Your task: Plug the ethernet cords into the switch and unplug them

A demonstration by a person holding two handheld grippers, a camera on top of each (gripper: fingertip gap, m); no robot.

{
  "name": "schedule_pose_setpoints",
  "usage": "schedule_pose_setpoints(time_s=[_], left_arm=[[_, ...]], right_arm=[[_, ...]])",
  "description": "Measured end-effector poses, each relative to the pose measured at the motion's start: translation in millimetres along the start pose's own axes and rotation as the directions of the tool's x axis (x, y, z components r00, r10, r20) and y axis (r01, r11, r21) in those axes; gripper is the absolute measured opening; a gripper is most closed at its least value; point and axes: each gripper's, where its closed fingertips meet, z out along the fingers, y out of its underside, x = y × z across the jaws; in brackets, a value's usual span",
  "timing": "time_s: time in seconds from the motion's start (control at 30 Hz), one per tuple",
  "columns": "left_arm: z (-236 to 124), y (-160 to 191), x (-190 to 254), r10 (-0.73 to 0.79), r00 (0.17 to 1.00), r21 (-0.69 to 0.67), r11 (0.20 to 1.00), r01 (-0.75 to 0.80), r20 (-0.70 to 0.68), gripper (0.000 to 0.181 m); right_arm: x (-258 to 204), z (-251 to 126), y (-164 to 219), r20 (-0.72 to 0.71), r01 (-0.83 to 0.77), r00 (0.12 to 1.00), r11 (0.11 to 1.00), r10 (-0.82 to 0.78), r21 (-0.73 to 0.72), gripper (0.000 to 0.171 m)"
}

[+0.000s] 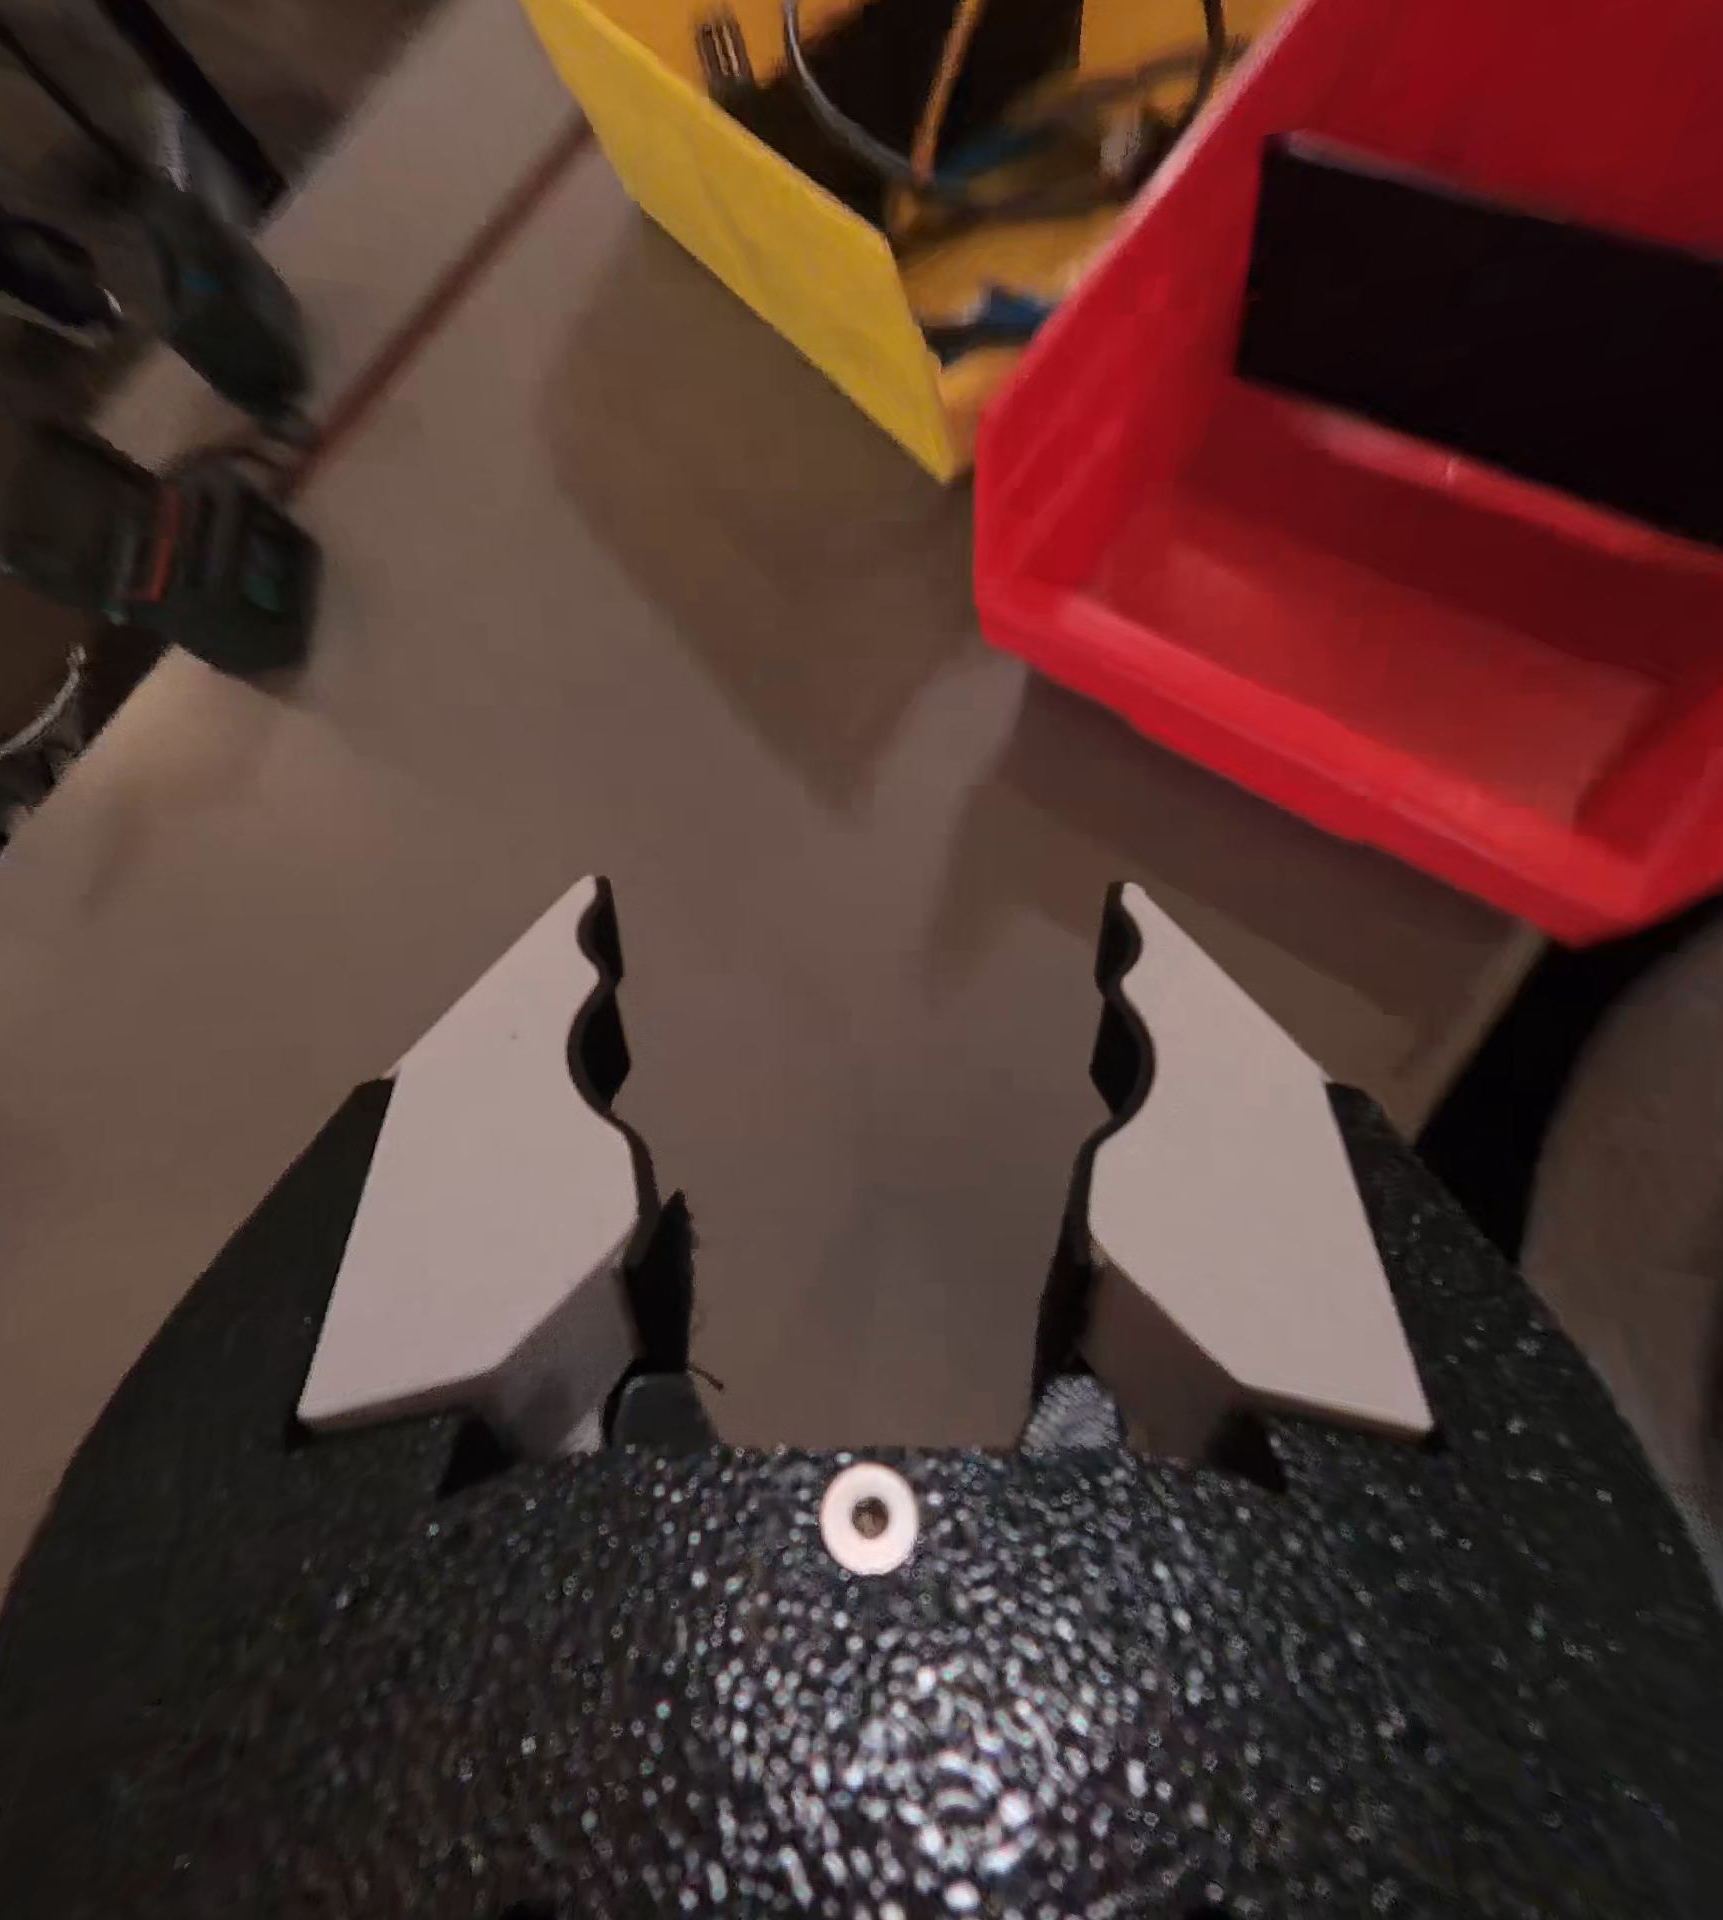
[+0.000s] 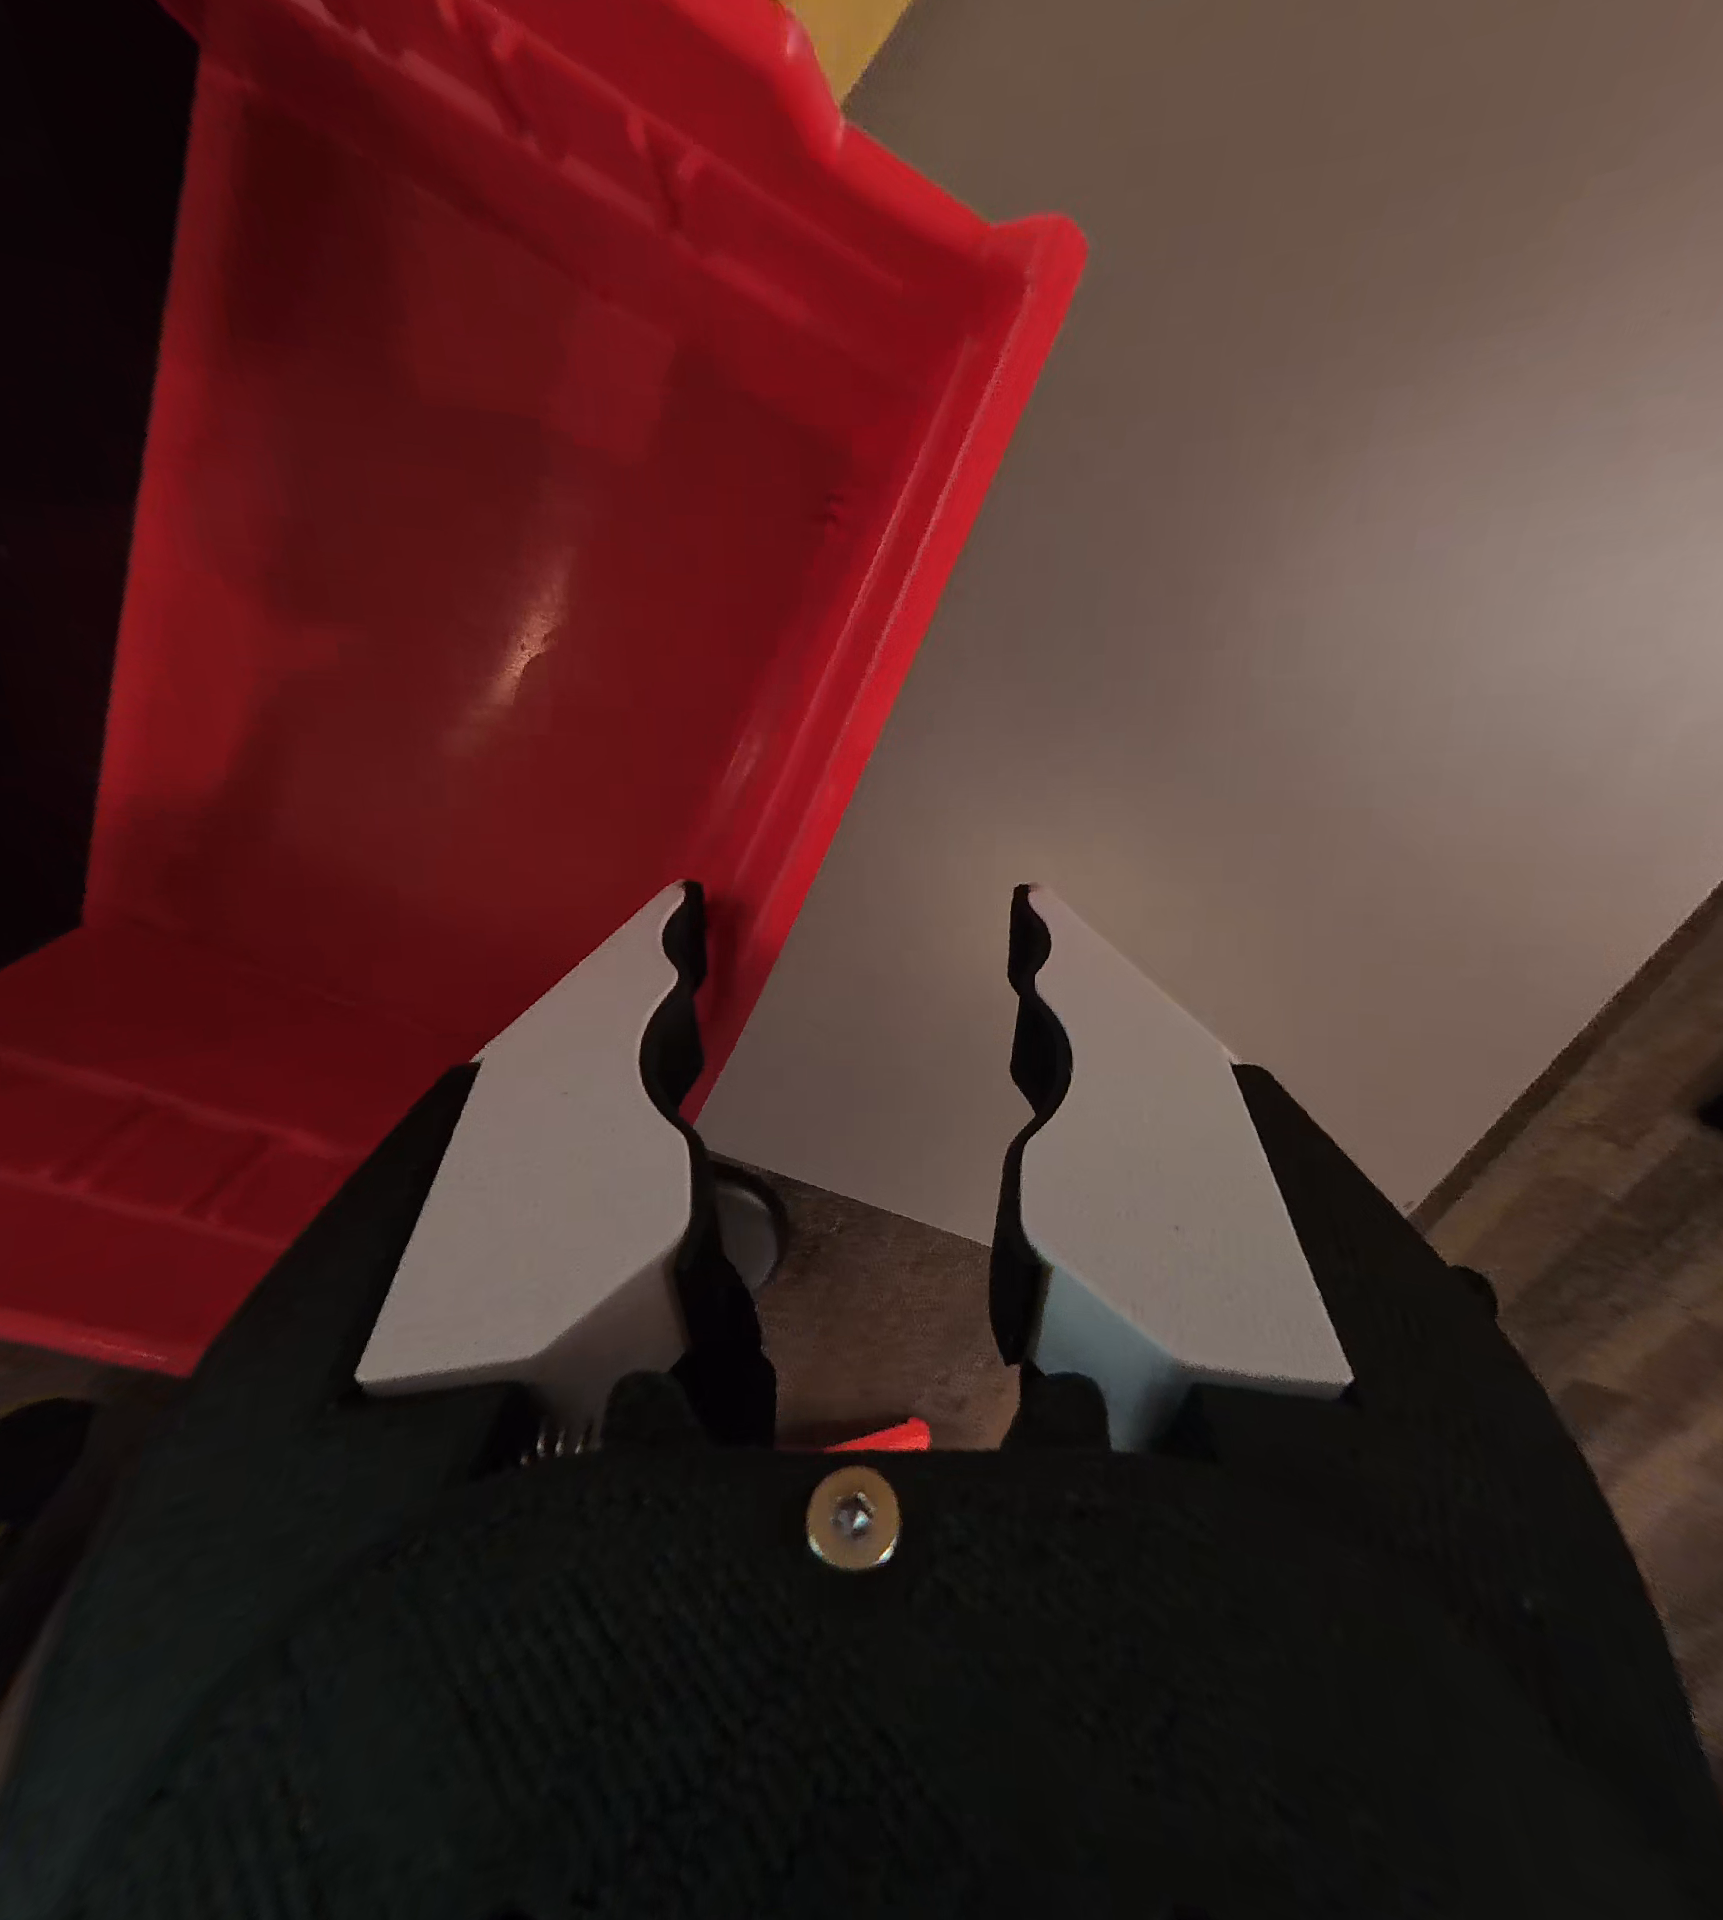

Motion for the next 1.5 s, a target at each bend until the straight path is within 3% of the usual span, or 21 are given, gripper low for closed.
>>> schedule_pose_setpoints(time_s=[0.17, 0.4, 0.53, 0.67, 0.8, 0.87, 0.97, 1.0, 1.2, 1.27, 1.5], left_arm=[[40.8, -29.9, -10.6, -0.123, 0.988, 0.136, 0.985, 0.111, 0.088, 0.091], [89.8, -114.7, -4.3, -0.296, 0.948, 0.391, 0.864, 0.318, -0.117, 0.076], [137.1, -139.9, -13.8, -0.353, 0.926, 0.328, 0.866, 0.376, -0.132, 0.062], [178.8, -144.8, -6.3, -0.358, 0.92, 0.206, 0.899, 0.386, -0.159, 0.05], [204.1, -141.7, 2.3, -0.365, 0.917, 0.107, 0.917, 0.384, -0.164, 0.049], [214.0, -133.2, -3.3, -0.296, 0.953, 0.064, 0.952, 0.3, -0.064, 0.037], [227.7, -115.0, -10.3, -0.076, 0.99, -0.062, 0.995, 0.084, 0.116, 0.019], [230.6, -112.4, -10.1, -0.034, 0.989, -0.086, 0.995, 0.046, 0.142, 0.02], [230.5, -109.7, -24.3, -0.097, 0.979, -0.009, 0.995, 0.101, 0.178, 0.01], [228.0, -105.8, -34.2, -0.139, 0.973, 0.012, 0.99, 0.139, 0.186, 0.008], [203.7, -74.9, -77.6, -0.214, 0.957, 0.006, 0.976, 0.217, 0.197, 0.005]], right_arm=[[7.7, 0.6, 5.4, 0.022, -0.027, 0.999, 1.0, 0.027, 0.006, 0.056], [8.7, 0.7, 9.1, 0.042, -0.031, 0.999, 0.999, 0.031, 0.009, 0.053], [8.4, 1.1, 9.4, 0.047, -0.03, 0.998, 1.0, 0.03, 0.006, 0.052], [7.8, 1.9, 9.3, 0.056, -0.027, 0.998, 1.0, 0.027, 0.006, 0.051], [6.3, 3.7, 9.1, 0.067, -0.021, 0.998, 1.0, 0.02, 0.003, 0.049], [5.4, 4.6, 9.0, 0.071, -0.016, 0.997, 1.0, 0.016, -0.001, 0.048], [0.5, 4.6, 8.9, 0.099, -0.005, 0.995, 1.0, 0.005, -0.005, 0.037], [-0.4, 4.7, 8.7, 0.101, 0.002, 0.995, 1.0, -0.001, -0.007, 0.036], [-4.2, 4.5, 8.0, 0.12, 0.022, 0.992, 1.0, -0.022, 0.0, 0.025], [-10.4, 4.3, 8.9, 0.161, 0.029, 0.987, 1.0, -0.028, 0.0, 0.009], [-8.9, 4.2, 10.5, 0.183, 0.041, 0.982, 0.999, -0.041, 0.008, 0.009]])
